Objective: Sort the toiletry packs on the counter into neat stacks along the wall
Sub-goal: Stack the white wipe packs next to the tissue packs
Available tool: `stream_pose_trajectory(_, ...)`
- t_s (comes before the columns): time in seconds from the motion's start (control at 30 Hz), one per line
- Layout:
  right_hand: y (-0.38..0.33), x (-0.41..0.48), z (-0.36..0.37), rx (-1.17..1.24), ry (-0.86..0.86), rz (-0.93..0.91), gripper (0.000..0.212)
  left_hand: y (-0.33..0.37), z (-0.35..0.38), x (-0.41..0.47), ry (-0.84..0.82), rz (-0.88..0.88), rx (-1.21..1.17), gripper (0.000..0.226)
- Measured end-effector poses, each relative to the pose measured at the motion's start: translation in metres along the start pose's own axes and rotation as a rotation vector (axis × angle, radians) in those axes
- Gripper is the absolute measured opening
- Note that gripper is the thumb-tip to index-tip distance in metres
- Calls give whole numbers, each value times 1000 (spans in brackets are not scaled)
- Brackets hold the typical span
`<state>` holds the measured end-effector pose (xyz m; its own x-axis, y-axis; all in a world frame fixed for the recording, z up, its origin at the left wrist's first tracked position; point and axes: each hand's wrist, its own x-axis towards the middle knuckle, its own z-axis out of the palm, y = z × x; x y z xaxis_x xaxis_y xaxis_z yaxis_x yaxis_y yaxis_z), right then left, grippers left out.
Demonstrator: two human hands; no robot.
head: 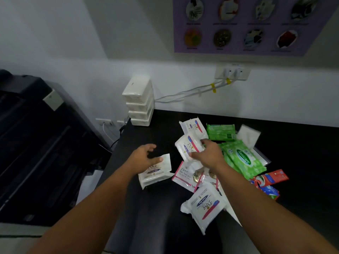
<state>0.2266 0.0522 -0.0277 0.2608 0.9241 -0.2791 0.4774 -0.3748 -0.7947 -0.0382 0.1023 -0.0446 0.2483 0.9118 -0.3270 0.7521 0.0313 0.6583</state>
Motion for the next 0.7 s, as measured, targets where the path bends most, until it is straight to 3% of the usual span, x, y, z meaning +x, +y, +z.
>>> stream_pose_trajectory(0.07,-23,-6,3,29,-126,-90,45,15,-9,-6,34,30,-257,70)
stream_pose_trajectory(0.17,-56,-14,9,-18,-377,-197,54,30,-25,-24,-44,74,-632,61)
stream_pose_trajectory(0.23,-72,-17,16,23,-464,-195,57,29,-31,-38,-60,65,-708,47)
stream_pose_trajectory(0.43,-81,-9,59,330,-289,-26,48,-7,-34,-46,-2,-61,-851,29)
stream_pose_trajectory(0.53,-76,-8,80,286,-251,59,36,-26,-26,-44,-30,-213,-871,21)
stream_pose_trajectory(0.7,-56,-4,105,76,-223,118,37,-34,-10,-43,64,-399,-868,23)
